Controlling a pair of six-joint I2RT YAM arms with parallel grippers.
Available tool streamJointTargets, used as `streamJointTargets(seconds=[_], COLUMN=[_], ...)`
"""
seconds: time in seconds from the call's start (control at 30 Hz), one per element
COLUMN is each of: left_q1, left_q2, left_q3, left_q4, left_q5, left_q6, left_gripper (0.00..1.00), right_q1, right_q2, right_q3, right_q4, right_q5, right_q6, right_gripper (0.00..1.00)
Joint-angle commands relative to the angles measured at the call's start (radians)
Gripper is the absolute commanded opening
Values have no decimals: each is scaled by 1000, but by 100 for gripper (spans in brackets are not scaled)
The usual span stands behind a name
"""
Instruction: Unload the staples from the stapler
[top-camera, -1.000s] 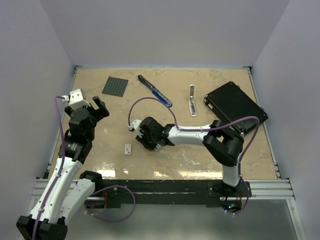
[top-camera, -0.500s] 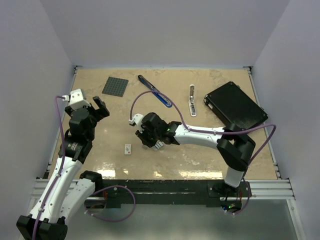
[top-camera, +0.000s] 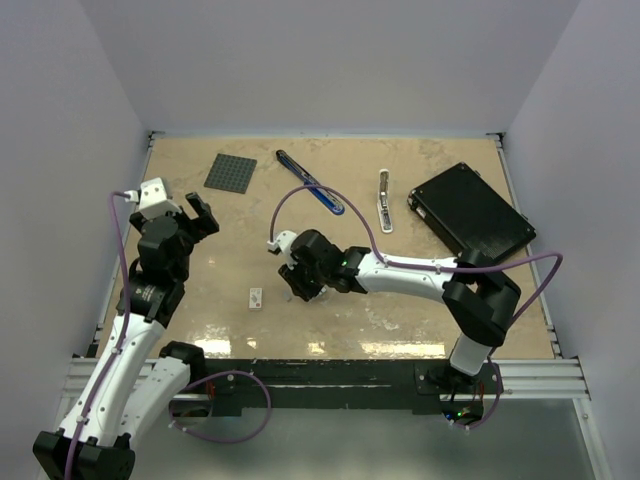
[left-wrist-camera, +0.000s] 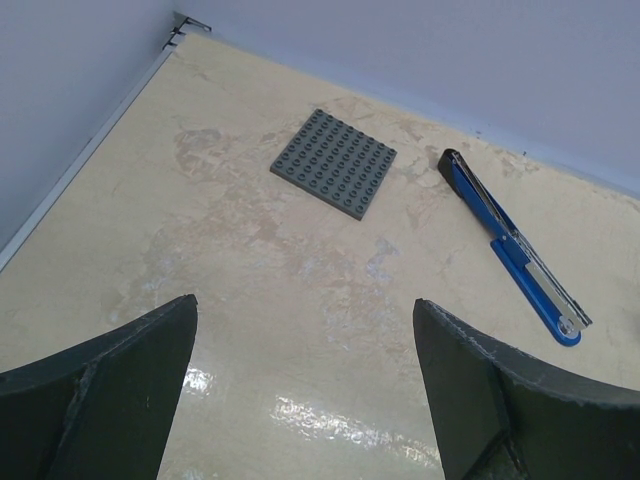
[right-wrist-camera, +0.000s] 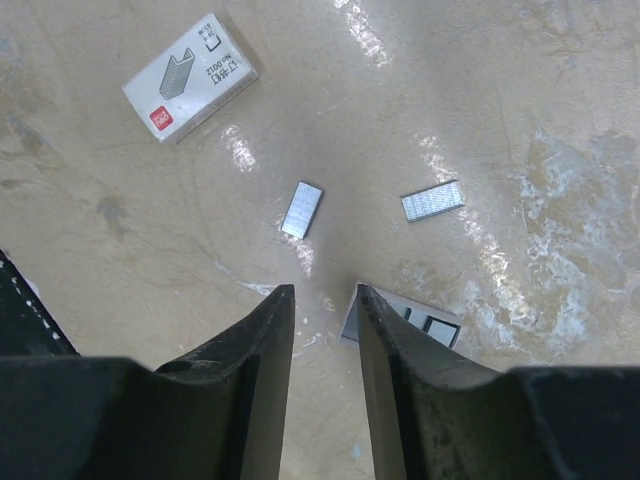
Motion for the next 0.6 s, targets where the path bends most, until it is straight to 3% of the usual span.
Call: streamJointTargets(seconds=[0.0, 0.4, 0.57], left_q1=[-2, -2, -2], left_q2=[-25, -180, -203], left_q3=[-3, -26, -40], left_q4=[14, 5, 17], left_q5=[-28, -229, -230], left_q6=[-13, -47, -44], left_gripper=[93, 94, 95], right_q1=[1, 98, 116], right_q2=[-6, 107, 168], right_q3=[50, 146, 186], right_q4=[39, -22, -53], right_q5=[65, 232, 240], right_q6=[110, 293, 297], right_gripper=[37, 44, 45])
